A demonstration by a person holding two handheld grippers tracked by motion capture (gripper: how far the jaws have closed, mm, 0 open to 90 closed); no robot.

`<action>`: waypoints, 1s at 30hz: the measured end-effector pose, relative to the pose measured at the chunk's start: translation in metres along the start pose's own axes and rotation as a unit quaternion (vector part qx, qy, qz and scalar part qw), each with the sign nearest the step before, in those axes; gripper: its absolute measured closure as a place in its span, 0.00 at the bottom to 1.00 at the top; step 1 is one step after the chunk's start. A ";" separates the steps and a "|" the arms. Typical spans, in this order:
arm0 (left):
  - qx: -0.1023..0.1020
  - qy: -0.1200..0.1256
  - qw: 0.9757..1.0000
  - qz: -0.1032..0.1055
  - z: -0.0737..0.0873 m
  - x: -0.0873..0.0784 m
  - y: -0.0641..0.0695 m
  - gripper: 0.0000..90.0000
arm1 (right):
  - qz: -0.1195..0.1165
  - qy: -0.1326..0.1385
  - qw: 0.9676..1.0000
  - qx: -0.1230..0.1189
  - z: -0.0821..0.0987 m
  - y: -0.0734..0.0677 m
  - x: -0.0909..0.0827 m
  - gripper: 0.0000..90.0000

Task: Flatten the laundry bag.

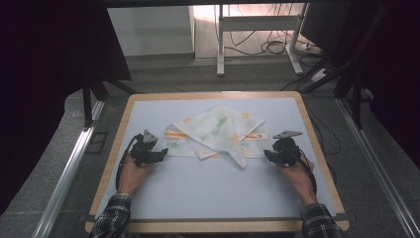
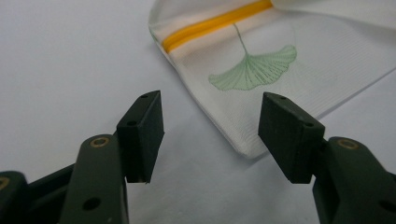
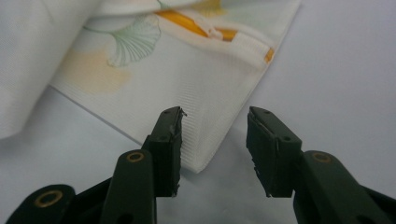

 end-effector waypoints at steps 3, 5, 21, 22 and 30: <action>0.004 -0.003 1.000 0.017 -0.001 0.000 0.007 0.58 | -0.008 -0.013 1.000 -0.001 0.004 -0.002 0.004 0.72; 0.006 -0.005 0.999 0.032 -0.001 -0.001 0.012 0.76 | -0.019 -0.016 1.000 -0.002 0.004 -0.008 0.003 0.86; 0.016 -0.025 0.995 0.091 0.007 -0.020 0.026 0.96 | -0.032 -0.041 0.998 -0.040 0.013 -0.020 -0.010 0.97; 0.016 -0.025 0.995 0.091 0.007 -0.020 0.026 0.96 | -0.032 -0.041 0.998 -0.040 0.013 -0.020 -0.010 0.97; 0.039 -0.031 0.994 0.101 0.017 -0.044 0.047 0.96 | -0.054 -0.038 0.997 -0.031 0.025 -0.021 -0.028 0.96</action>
Point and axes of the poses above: each handheld gripper's, and its own axes: x roughly forward along the jaws, z roughly out of its underside, y roughly to its right, the point moved 8 cm from there along x, roughly forward along the jaws, and after that the axes turned 1 degree about x, right-handed, at the moved point
